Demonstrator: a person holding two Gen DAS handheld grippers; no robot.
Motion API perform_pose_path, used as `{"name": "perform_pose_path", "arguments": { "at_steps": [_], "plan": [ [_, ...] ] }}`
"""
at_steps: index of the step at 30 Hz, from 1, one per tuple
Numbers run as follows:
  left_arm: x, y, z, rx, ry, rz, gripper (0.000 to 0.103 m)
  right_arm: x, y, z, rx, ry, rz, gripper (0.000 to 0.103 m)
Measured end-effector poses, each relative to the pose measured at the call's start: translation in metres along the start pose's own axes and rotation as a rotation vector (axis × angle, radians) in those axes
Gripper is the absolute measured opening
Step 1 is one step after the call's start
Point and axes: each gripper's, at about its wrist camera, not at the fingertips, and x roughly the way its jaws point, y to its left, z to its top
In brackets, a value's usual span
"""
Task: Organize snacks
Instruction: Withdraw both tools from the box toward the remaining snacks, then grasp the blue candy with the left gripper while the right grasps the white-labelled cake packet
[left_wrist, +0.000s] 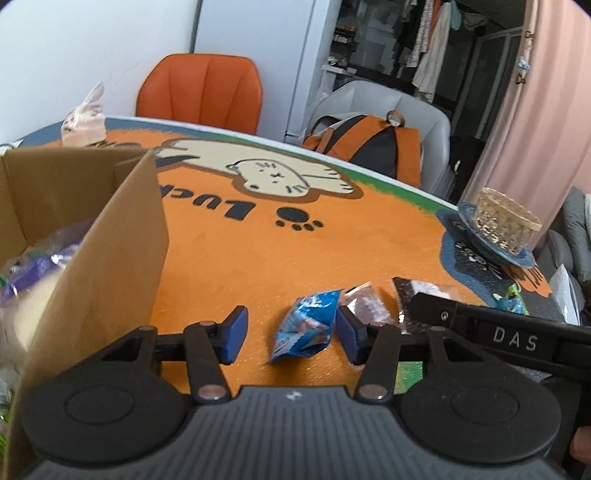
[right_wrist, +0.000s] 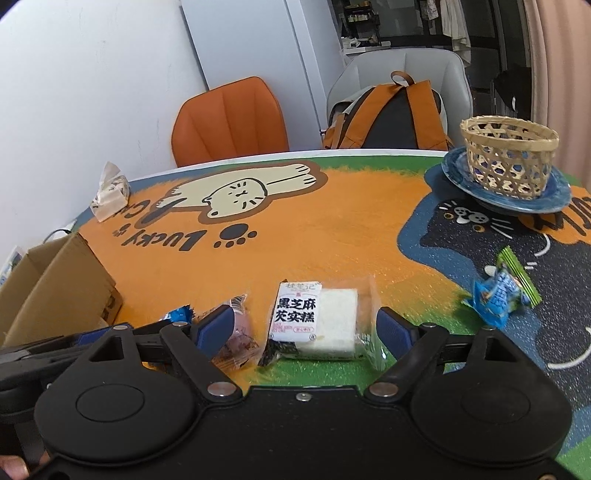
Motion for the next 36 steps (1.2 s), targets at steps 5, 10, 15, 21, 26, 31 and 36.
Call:
{"name": "perform_pose_path", "arguments": {
  "at_steps": [5, 10, 15, 21, 26, 31, 36],
  "plan": [
    [0.006, 0.005, -0.006, -0.024, 0.023, -0.004, 0.041, 0.006, 0.005, -0.006, -0.038, 0.000, -0.029, 0.074],
    [0.006, 0.005, -0.010, -0.023, 0.014, -0.020, 0.034, 0.000, 0.003, -0.007, -0.034, 0.004, -0.024, 0.058],
    [0.001, 0.006, -0.013, -0.022, 0.007, -0.037, 0.031, -0.011, -0.001, -0.012, -0.027, 0.004, -0.021, 0.056],
    [-0.010, -0.001, -0.018, 0.000, 0.006, -0.051, 0.030, -0.024, -0.006, -0.020, -0.021, 0.009, -0.033, 0.055],
    [-0.021, -0.005, -0.025, 0.015, 0.014, -0.057, 0.030, -0.035, -0.010, -0.027, -0.039, 0.022, -0.038, 0.057],
    [-0.021, -0.007, -0.030, 0.027, 0.038, -0.057, 0.033, -0.037, -0.010, -0.030, -0.043, 0.016, -0.053, 0.062],
    [-0.015, -0.012, -0.029, 0.052, 0.041, -0.041, 0.039, -0.032, -0.008, -0.030, -0.061, 0.010, -0.071, 0.068]
  ]
}}
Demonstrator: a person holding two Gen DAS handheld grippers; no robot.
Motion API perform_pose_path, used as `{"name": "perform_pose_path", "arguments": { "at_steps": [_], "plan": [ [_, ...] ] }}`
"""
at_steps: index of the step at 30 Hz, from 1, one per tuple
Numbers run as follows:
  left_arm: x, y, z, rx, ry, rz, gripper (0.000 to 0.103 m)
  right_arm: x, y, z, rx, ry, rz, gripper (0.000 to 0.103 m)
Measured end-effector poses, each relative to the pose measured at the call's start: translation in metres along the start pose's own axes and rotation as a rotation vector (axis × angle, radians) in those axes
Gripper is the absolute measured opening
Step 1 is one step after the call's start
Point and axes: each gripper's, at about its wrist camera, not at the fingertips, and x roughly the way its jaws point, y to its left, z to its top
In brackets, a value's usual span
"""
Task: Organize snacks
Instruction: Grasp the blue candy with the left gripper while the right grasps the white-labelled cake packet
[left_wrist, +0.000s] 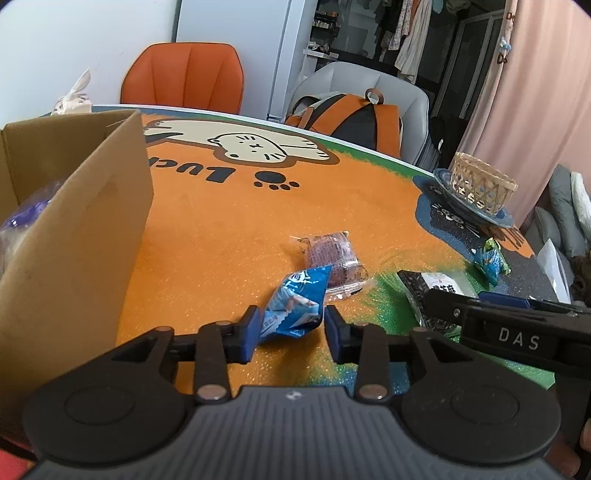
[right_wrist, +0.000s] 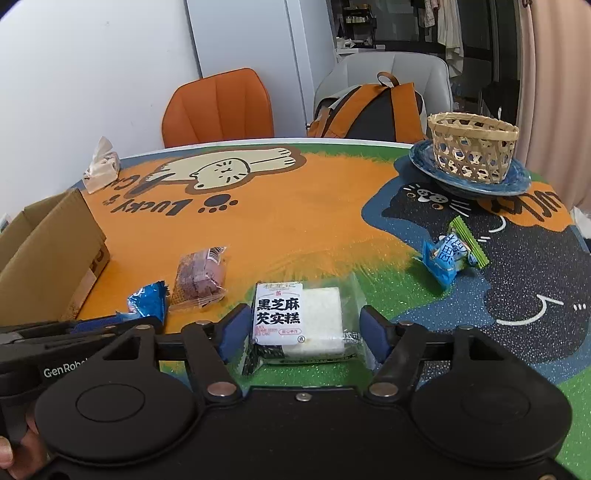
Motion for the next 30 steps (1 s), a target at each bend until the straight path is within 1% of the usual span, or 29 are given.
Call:
{"name": "perform_pose_path", "arguments": {
  "at_steps": [7, 8, 9, 11, 13, 17, 23, 30],
  "plan": [
    [0.008, -0.003, 0.003, 0.015, -0.017, 0.006, 0.040, 0.005, 0.002, -0.001, -0.018, -0.004, -0.008, 0.070],
    [0.009, -0.003, 0.003, 0.013, -0.018, 0.001, 0.040, 0.005, 0.002, -0.001, -0.020, -0.006, -0.008, 0.067],
    [0.010, -0.004, 0.003, 0.018, -0.020, 0.002, 0.035, 0.004, 0.003, -0.001, -0.024, -0.009, -0.008, 0.064],
    [0.009, -0.004, 0.003, 0.024, -0.019, -0.012, 0.033, 0.002, 0.003, -0.001, -0.033, -0.012, 0.001, 0.057],
    [0.007, -0.003, 0.003, 0.019, -0.015, -0.041, 0.027, 0.000, 0.004, -0.001, -0.035, -0.015, 0.005, 0.054],
    [0.000, -0.002, 0.001, 0.020, -0.025, -0.054, 0.027, -0.004, 0.002, 0.000, -0.007, -0.025, 0.008, 0.050],
    [-0.010, 0.002, 0.003, 0.011, -0.045, -0.072, 0.026, -0.010, 0.006, 0.002, -0.001, -0.043, 0.021, 0.049],
    [-0.034, -0.001, 0.010, 0.010, -0.098, -0.104, 0.025, -0.029, 0.010, 0.009, 0.007, -0.087, 0.027, 0.049]
  ]
}}
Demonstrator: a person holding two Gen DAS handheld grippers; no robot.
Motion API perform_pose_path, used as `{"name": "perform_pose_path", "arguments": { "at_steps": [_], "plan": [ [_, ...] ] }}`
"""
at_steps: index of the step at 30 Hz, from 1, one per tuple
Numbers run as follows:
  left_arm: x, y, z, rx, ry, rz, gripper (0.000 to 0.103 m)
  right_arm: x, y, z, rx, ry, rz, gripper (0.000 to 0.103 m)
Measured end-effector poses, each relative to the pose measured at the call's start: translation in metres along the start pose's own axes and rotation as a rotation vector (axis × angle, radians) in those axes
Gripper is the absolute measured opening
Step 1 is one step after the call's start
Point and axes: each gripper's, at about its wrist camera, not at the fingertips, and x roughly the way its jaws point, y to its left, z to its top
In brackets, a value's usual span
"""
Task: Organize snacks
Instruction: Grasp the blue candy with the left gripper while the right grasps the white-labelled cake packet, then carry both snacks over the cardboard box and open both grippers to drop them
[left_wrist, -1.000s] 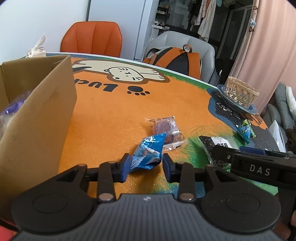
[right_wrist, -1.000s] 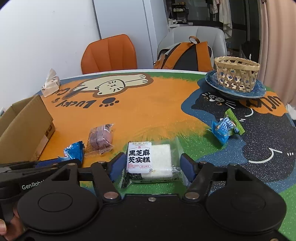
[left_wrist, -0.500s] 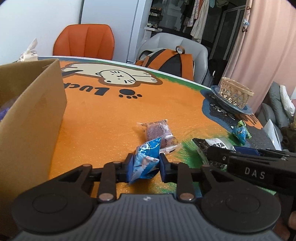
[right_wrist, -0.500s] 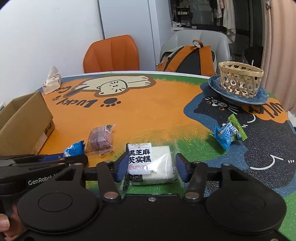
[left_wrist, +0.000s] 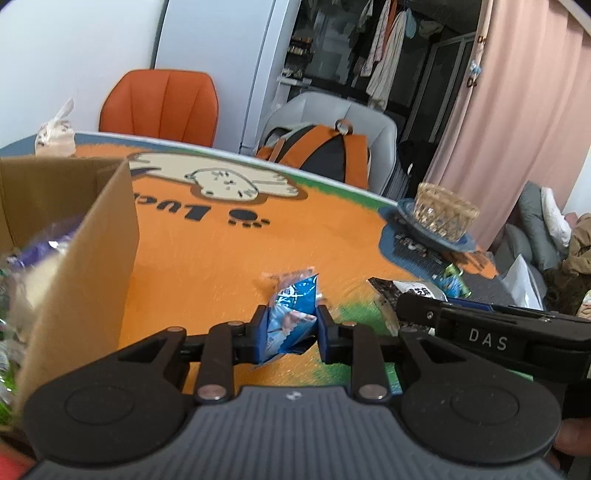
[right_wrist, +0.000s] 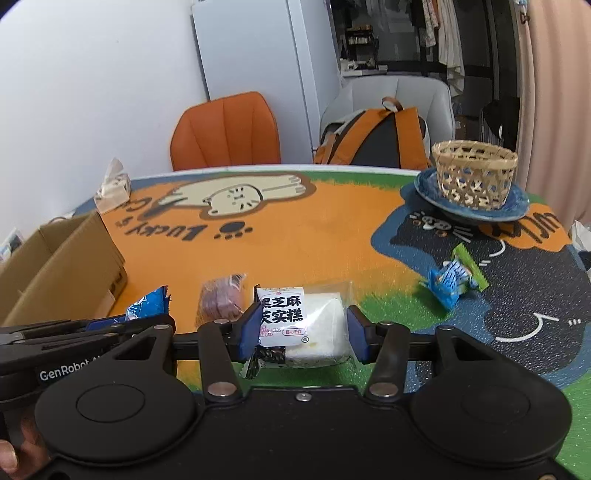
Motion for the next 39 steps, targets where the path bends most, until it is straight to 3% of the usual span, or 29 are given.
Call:
{"name": "perform_pose_path", "arguments": {
  "at_steps": [18, 39],
  "plan": [
    [-0.069, 0.021, 0.030, -0.028, -0.169, 0.018, 0.024, -0.030, 0.047, 0.026, -0.052, -0.100, 0.075, 0.049],
    [-0.102, 0.092, 0.048, -0.124, -0.234, 0.129, 0.022, -0.035, 0.112, 0.044, -0.115, -0.145, 0.175, 0.049]
  ]
}}
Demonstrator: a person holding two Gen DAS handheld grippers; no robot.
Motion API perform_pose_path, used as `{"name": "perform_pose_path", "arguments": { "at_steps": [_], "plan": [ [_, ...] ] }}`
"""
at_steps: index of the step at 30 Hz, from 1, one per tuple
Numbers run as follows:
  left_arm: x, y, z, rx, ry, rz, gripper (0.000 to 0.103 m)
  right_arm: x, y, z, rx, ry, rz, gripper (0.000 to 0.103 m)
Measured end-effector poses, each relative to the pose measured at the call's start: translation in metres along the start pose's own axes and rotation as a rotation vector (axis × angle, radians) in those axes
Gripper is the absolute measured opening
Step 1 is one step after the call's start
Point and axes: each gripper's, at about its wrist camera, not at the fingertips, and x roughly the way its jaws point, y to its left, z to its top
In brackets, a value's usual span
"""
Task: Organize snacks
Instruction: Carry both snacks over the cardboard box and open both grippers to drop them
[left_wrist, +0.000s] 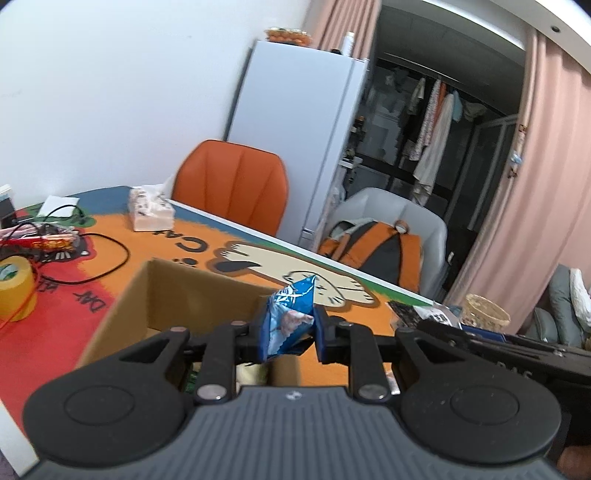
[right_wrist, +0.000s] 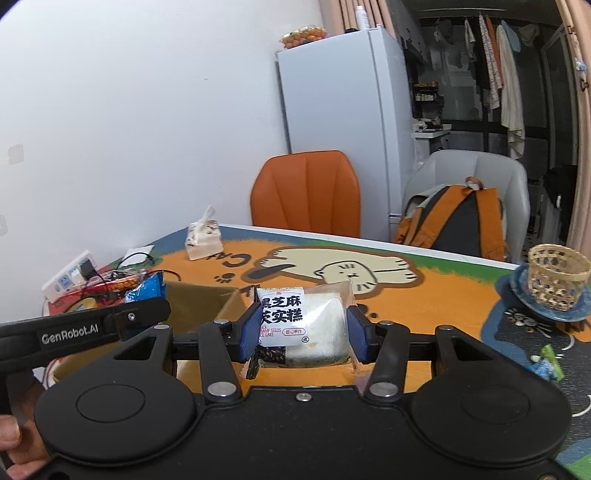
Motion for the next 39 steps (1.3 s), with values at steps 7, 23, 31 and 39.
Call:
{"name": "perform_pose_path", "arguments": {
  "at_steps": [7, 23, 31, 39],
  "plan": [
    [0.001, 0.037, 0.009, -0.045, 0.004, 0.055, 0.023, 0.012, 0.019, 0.003, -0.013, 0.003, 0.015, 0.049],
    [0.005, 0.079, 0.012, -0.125, 0.042, 0.122, 0.029, 0.033, 0.053, 0.009, -0.058, 0.025, 0.045, 0.049],
    [-0.012, 0.093, 0.015, -0.147, 0.010, 0.160, 0.043, 0.047, 0.076, 0.013, -0.089, 0.034, 0.087, 0.049],
    [-0.021, 0.115, 0.018, -0.183, -0.009, 0.190, 0.048, 0.063, 0.101, 0.017, -0.125, 0.053, 0.120, 0.049]
  ]
}}
